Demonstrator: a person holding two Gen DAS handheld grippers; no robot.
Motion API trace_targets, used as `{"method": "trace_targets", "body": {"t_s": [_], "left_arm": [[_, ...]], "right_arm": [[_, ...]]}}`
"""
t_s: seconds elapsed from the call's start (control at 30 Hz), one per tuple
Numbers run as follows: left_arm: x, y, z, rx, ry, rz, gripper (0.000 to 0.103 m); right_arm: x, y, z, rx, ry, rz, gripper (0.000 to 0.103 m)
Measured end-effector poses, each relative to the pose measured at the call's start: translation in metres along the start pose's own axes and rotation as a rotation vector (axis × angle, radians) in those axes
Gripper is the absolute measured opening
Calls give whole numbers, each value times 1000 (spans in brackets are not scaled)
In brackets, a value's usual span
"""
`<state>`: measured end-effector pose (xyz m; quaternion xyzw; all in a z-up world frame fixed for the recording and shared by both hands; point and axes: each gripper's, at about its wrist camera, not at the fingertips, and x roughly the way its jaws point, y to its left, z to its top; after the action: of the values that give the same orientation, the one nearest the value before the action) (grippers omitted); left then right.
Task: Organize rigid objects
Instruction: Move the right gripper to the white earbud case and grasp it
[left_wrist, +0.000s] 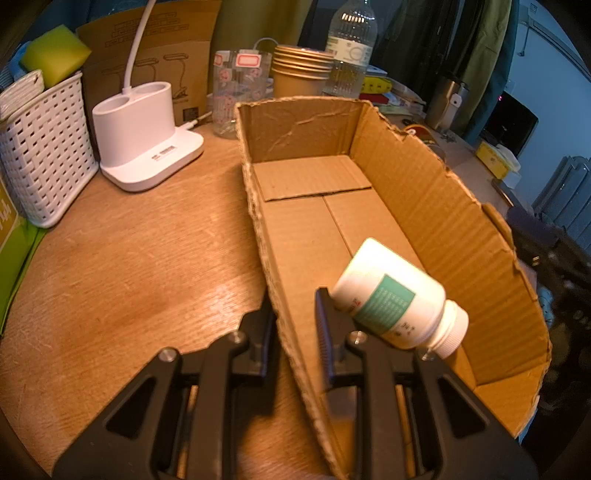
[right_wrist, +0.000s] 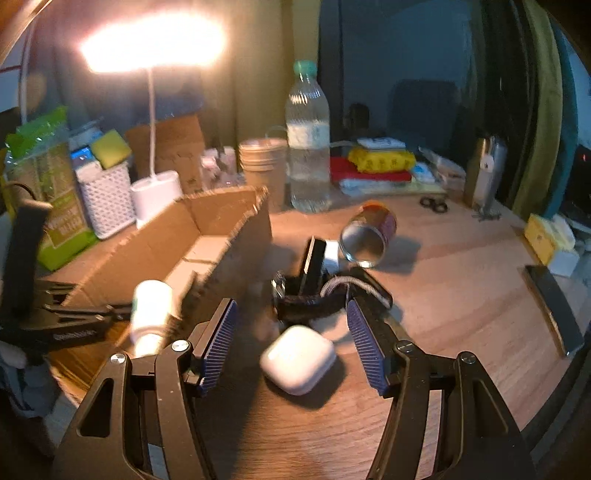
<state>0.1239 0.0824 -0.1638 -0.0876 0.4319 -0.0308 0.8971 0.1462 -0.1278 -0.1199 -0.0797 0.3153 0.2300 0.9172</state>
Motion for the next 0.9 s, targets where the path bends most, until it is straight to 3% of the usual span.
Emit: {"method": "trace_targets", "body": {"t_s": [0.33, 0.8, 0.9], "left_arm": [[0, 0, 0, 0, 0, 0, 22], [0, 0, 0, 0, 0, 0, 22], [0, 0, 0, 0, 0, 0, 22]], "right_arm": [[25, -4, -10, 28, 95, 0, 65], [45, 5, -12, -26, 195, -56, 65], [45, 8, -13, -47, 200, -50, 61]]}}
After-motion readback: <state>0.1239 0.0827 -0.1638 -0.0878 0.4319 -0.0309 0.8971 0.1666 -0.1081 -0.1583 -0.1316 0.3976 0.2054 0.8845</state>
